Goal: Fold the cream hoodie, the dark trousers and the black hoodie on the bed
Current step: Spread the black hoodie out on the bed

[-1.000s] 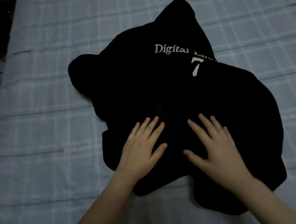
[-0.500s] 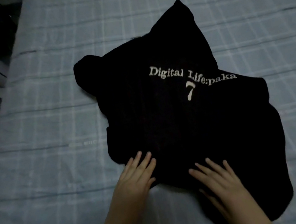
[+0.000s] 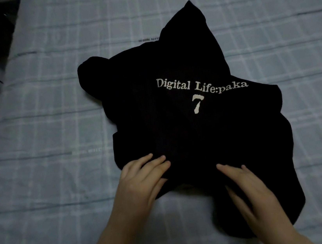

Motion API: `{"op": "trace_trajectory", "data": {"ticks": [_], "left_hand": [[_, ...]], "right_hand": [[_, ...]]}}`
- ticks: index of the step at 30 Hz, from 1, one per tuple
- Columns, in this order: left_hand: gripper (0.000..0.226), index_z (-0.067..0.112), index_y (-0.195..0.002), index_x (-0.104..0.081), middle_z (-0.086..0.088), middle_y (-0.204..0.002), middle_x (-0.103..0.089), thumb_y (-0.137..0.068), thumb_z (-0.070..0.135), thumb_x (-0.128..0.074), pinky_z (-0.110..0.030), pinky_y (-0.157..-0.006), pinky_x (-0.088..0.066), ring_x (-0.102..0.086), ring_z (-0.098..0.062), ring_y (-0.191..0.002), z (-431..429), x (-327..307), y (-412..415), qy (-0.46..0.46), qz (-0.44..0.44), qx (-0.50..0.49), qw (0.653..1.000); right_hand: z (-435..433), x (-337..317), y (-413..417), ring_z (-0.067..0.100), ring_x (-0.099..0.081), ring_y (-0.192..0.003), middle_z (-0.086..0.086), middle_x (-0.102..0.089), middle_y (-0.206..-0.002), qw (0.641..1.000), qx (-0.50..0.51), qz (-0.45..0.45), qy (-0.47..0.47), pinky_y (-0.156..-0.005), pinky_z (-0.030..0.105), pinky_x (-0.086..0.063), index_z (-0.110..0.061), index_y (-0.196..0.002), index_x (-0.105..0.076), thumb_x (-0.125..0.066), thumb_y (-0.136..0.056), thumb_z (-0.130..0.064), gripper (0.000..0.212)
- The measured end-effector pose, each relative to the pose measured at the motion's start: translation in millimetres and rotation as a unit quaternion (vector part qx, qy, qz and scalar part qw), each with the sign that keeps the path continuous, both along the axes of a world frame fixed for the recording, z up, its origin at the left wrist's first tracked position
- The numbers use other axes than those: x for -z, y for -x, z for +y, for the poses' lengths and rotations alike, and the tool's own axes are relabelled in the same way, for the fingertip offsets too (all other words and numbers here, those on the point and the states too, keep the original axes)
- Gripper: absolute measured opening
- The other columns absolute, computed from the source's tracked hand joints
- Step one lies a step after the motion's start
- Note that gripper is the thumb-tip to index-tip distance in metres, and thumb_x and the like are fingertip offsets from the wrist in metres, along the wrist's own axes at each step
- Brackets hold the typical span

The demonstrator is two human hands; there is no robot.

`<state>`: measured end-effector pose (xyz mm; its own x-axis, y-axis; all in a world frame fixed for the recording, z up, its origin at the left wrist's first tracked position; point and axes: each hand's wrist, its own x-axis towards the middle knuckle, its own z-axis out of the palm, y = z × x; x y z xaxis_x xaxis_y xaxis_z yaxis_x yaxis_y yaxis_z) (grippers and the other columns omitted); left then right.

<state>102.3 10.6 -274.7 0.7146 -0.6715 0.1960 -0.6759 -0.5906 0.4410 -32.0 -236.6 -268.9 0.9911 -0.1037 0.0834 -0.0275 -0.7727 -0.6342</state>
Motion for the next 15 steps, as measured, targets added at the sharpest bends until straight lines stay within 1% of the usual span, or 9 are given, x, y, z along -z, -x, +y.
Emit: {"op": "trace_trajectory", "data": {"ticks": [2,4,5,6,8,10,11,13,15], "left_hand": [[0.041,0.016,-0.124,-0.068,0.002,-0.132,-0.063,-0.097,0.037,-0.045,-0.040,-0.106,-0.038,-0.056,-0.020,-0.126,-1.1,-3.1,2.7,-0.014,0.031,-0.008,0.999],[0.045,0.020,-0.132,-0.062,0.006,-0.143,-0.053,-0.093,0.041,-0.052,-0.040,-0.114,-0.033,-0.048,-0.011,-0.134,2.7,-0.7,2.5,-0.001,0.095,-0.041,0.995],[0.048,0.023,-0.134,-0.060,0.010,-0.146,-0.049,-0.091,0.043,-0.056,-0.038,-0.116,-0.032,-0.043,-0.006,-0.136,6.4,0.0,-0.2,0.026,0.129,-0.059,0.989],[0.051,0.025,-0.135,-0.059,0.013,-0.147,-0.047,-0.089,0.045,-0.058,-0.034,-0.116,-0.031,-0.041,-0.003,-0.137,9.8,0.0,-5.6,0.058,0.149,-0.076,0.984],[0.052,0.026,-0.135,-0.058,0.014,-0.146,-0.046,-0.088,0.049,-0.057,-0.023,-0.114,-0.029,-0.040,-0.002,-0.136,13.2,-0.5,-25.0,0.098,0.140,-0.112,0.979],[0.051,0.022,-0.138,-0.055,0.007,-0.147,-0.046,-0.093,0.046,-0.056,-0.021,-0.114,-0.027,-0.040,-0.007,-0.136,11.7,4.5,-52.7,0.112,0.133,-0.167,0.971],[0.051,0.020,-0.141,-0.051,0.002,-0.149,-0.044,-0.096,0.042,-0.057,-0.025,-0.115,-0.027,-0.039,-0.012,-0.137,9.5,7.5,-64.6,0.115,0.153,-0.209,0.959],[0.057,0.017,-0.149,-0.040,-0.005,-0.151,-0.039,-0.097,0.033,-0.059,-0.035,-0.117,-0.028,-0.036,-0.021,-0.140,2.5,14.1,-78.9,0.117,0.215,-0.303,0.921],[0.064,0.018,-0.152,-0.031,-0.007,-0.152,-0.034,-0.096,0.029,-0.061,-0.038,-0.117,-0.030,-0.036,-0.022,-0.140,-5.4,19.5,-78.7,0.140,0.237,-0.345,0.897]], "right_hand": [[-0.4,-4.1,-3.8,0.012,-0.049,-0.133,-0.019,-0.055,-0.132,0.999,0.019,0.019,0.023,-0.117,0.036,-0.029,-0.032,-0.136,-0.053,-0.063,-0.096,-0.019,0.043],[0.6,-5.0,-8.1,0.016,-0.048,-0.134,-0.014,-0.057,-0.132,0.995,0.057,0.078,0.015,-0.117,0.044,-0.032,-0.035,-0.137,-0.048,-0.067,-0.093,-0.021,0.051],[2.2,-6.2,-10.9,0.015,-0.046,-0.136,-0.012,-0.056,-0.135,0.994,0.065,0.092,0.001,-0.116,0.048,-0.034,-0.038,-0.138,-0.047,-0.068,-0.092,-0.024,0.052],[3.3,-8.0,-15.0,0.011,-0.043,-0.137,-0.014,-0.054,-0.138,0.994,0.060,0.085,-0.011,-0.114,0.050,-0.036,-0.039,-0.138,-0.049,-0.067,-0.093,-0.029,0.049],[3.8,-12.9,-26.8,0.006,-0.036,-0.141,-0.017,-0.048,-0.143,0.998,0.046,0.048,-0.015,-0.114,0.051,-0.037,-0.038,-0.141,-0.050,-0.056,-0.093,-0.043,0.049],[5.9,-16.3,-44.0,0.010,-0.029,-0.146,-0.014,-0.042,-0.151,0.999,0.035,0.027,0.008,-0.116,0.053,-0.032,-0.035,-0.146,-0.045,-0.050,-0.092,-0.051,0.057],[9.8,-16.5,-52.8,0.014,-0.027,-0.148,-0.010,-0.039,-0.154,0.999,0.027,0.027,0.017,-0.117,0.054,-0.029,-0.033,-0.148,-0.042,-0.050,-0.091,-0.053,0.061],[27.6,-15.1,-68.1,0.024,-0.026,-0.149,-0.002,-0.036,-0.157,0.998,-0.011,0.034,0.047,-0.119,0.056,-0.023,-0.032,-0.151,-0.039,-0.052,-0.088,-0.056,0.069],[50.5,-6.7,-79.0,0.030,-0.028,-0.148,0.001,-0.035,-0.158,0.990,-0.071,0.051,0.107,-0.119,0.057,-0.022,-0.035,-0.153,-0.033,-0.058,-0.085,-0.057,0.076]]}}
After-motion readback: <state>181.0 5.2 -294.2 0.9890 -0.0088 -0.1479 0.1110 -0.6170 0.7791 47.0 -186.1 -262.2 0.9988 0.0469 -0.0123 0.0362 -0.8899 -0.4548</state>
